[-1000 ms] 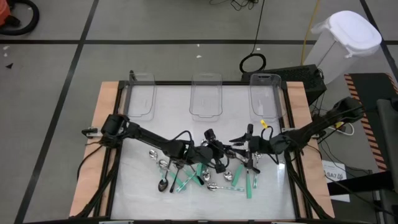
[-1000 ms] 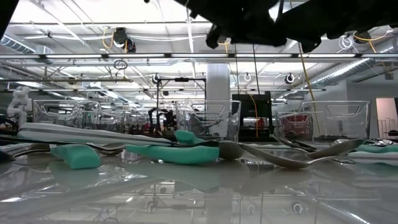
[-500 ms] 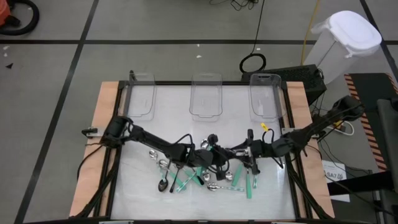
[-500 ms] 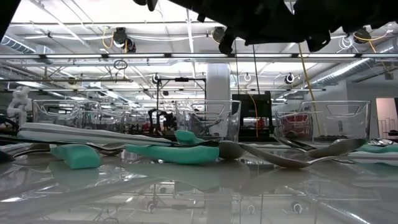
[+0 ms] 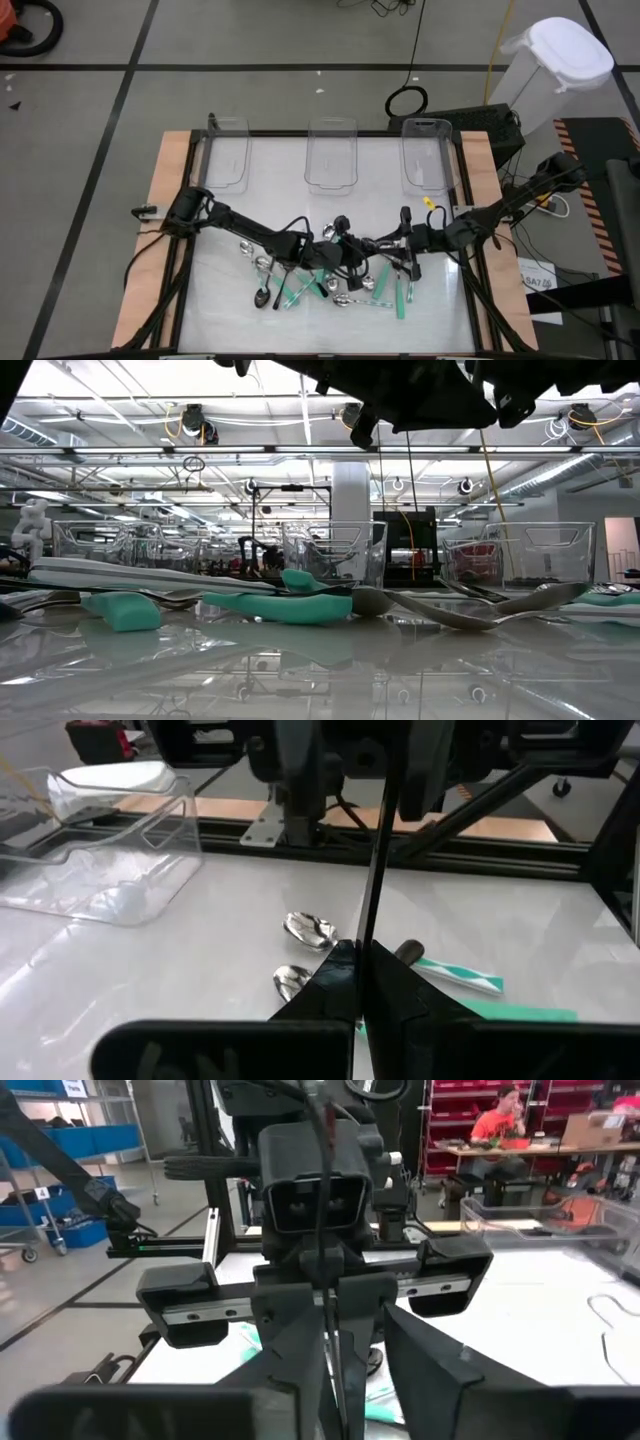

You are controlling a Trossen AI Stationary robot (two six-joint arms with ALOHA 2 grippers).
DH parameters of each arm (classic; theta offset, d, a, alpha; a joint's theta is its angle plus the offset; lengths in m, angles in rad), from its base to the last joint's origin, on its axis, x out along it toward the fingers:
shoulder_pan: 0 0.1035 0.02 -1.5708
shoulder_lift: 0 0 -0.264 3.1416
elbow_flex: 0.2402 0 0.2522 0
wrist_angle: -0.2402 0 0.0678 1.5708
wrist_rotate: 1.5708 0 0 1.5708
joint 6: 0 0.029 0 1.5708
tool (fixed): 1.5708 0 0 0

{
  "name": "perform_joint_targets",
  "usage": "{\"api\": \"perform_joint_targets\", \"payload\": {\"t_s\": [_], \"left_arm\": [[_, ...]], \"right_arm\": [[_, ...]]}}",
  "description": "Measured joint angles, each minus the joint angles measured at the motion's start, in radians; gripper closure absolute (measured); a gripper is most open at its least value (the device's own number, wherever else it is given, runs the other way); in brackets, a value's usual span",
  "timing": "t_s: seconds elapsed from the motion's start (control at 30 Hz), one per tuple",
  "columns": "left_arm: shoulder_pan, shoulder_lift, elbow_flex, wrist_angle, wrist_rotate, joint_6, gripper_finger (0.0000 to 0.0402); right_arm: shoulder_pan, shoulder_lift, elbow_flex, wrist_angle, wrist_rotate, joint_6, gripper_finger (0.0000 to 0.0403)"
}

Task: Sort silverware by color (type)
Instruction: Put the black spoon into the right transparent bin

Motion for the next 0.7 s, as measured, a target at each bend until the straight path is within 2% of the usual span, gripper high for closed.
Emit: {"api": "perform_joint_targets", "payload": {"t_s": [0.3,0.53,0.7], "left_arm": [[0.001,0.000,0.000,0.000,-0.004,-0.019,0.0398],[0.002,0.000,0.000,-0.005,-0.004,-0.039,0.0396],[0.004,0.000,0.000,-0.018,-0.002,-0.073,0.0362]], "right_arm": [[0.000,0.000,0.000,0.015,-0.006,-0.033,0.0392],[0.000,0.000,0.000,0.015,-0.003,-0.040,0.0398],[0.000,0.000,0.000,0.019,0.007,-0.039,0.0400]]}}
